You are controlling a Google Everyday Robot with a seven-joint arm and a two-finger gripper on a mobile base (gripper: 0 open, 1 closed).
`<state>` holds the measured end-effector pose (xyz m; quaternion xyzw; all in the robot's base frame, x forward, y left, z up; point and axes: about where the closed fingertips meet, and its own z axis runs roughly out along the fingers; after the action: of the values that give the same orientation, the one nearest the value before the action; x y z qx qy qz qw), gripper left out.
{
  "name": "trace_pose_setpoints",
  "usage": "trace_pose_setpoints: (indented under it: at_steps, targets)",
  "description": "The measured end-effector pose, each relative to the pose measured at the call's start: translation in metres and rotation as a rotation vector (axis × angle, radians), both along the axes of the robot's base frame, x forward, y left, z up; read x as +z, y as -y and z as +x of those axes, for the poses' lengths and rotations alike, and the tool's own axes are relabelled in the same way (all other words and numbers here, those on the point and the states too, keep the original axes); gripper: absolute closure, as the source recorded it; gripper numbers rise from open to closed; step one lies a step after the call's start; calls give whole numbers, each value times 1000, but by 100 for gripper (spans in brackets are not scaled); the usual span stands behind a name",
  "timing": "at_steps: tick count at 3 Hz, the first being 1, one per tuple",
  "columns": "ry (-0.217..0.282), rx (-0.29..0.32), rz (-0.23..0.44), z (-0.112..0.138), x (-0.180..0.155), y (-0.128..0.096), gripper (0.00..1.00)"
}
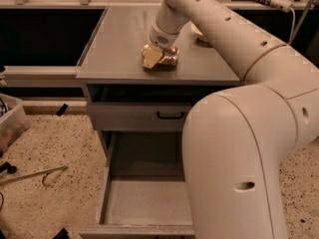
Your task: Pick orange can from middle drawer and place on counter
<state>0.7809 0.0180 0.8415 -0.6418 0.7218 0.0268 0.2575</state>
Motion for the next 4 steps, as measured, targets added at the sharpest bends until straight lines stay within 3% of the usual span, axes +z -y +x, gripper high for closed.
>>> trace_pose_setpoints:
  at_steps: [3, 4]
  targets:
    - [0, 0, 0, 0, 0, 0, 12]
    - [0, 0, 0, 0, 0, 0, 0]
